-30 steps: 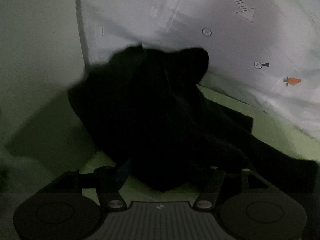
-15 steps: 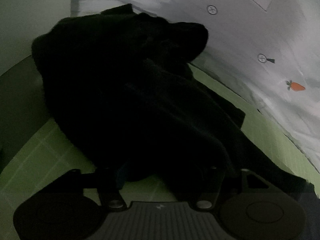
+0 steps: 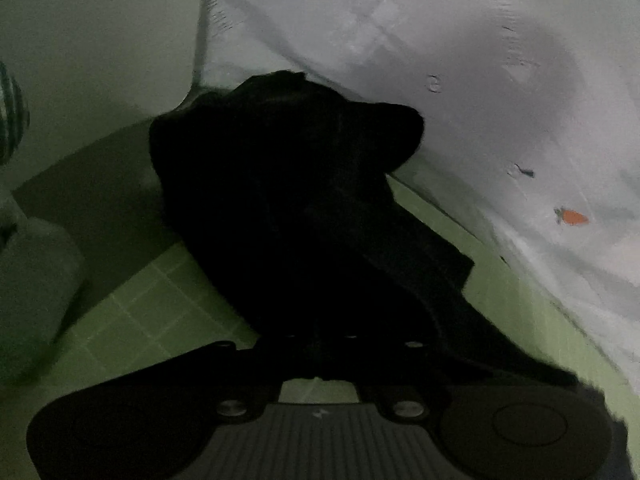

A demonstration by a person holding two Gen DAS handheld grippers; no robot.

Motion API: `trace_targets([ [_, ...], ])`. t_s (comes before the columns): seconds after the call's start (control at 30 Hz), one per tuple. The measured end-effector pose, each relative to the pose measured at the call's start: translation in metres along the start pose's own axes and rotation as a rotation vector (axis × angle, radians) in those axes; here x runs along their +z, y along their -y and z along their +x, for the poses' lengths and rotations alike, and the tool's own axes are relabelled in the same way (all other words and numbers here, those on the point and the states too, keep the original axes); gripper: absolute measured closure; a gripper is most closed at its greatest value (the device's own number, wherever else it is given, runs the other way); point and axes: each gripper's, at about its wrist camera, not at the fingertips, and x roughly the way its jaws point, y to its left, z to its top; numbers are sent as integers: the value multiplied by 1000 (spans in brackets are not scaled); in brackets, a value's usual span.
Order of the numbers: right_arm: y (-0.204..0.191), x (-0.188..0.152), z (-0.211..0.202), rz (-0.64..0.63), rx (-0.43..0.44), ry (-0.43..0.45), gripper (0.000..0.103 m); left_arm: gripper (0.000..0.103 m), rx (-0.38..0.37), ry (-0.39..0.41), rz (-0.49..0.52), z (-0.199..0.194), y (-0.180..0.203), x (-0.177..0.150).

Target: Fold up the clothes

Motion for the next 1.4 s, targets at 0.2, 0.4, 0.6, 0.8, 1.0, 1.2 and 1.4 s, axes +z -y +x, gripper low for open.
trace_targets([
  [0.2, 1, -1, 0, 12, -7, 7, 0, 90, -76, -78, 60, 18, 11, -14],
  [0.4, -1, -5, -3, 16, -11, 22, 0, 61, -29, -65, 176, 38, 29, -22],
  [0.6, -2, -7, -4, 28, -16, 35, 0, 41, -30, -78, 171, 58, 34, -14],
  [0.8, -2, -8, -5, 37, -19, 42, 0, 53, -77, -118, 105, 79, 38, -13],
  [1.0, -2, -8, -5, 42, -22, 43, 0, 100, -54, -89, 76, 64, 41, -20],
  [1.2, -1, -10, -5, 41, -22, 48, 0, 100, -41, -52, 36, 7, 32, -33],
  [1.4, -1, -11, -6, 50, -27, 52, 0, 100, 34, -123, 132, -14, 19, -68],
])
